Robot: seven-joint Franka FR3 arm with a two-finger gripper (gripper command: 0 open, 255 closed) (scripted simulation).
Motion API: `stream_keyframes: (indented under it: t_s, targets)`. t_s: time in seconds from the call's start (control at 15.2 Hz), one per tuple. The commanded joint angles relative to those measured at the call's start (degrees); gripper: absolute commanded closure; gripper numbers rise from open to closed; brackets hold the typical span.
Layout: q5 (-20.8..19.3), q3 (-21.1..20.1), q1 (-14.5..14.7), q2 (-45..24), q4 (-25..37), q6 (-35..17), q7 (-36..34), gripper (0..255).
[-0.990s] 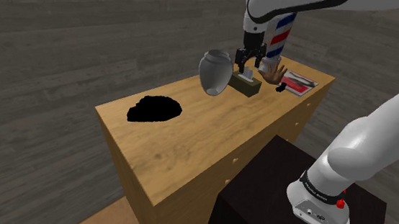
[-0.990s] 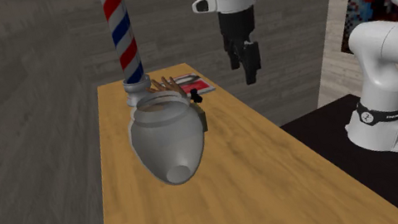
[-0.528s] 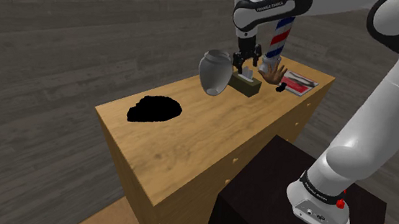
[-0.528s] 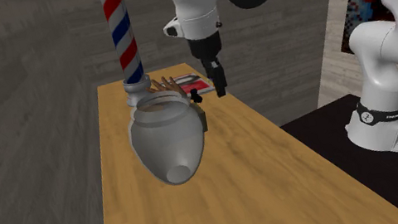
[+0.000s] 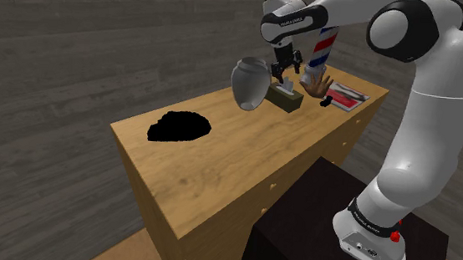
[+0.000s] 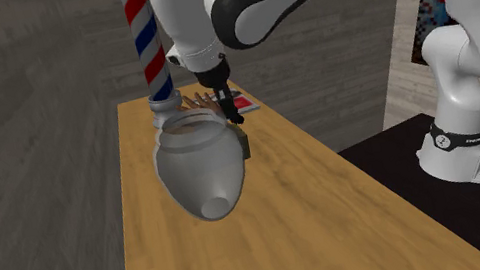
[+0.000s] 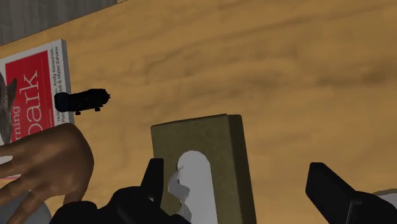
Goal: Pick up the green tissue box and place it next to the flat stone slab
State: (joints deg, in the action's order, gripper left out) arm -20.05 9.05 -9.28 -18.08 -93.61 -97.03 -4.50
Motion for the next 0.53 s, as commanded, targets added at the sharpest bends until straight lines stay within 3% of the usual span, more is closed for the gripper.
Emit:
stream_keyframes:
  t_s: [0.0,0.2,0.46]
  targets:
    - [-1.29,0.67,-0.61,-6.23,5.58,0.65,0.71,0]
    - [-3.36,1.33,-2.02,-13.53,14.05,3.13,1.70,0]
    - [-4.04,1.00,-3.03,-13.73,12.25,1.16,1.30,0]
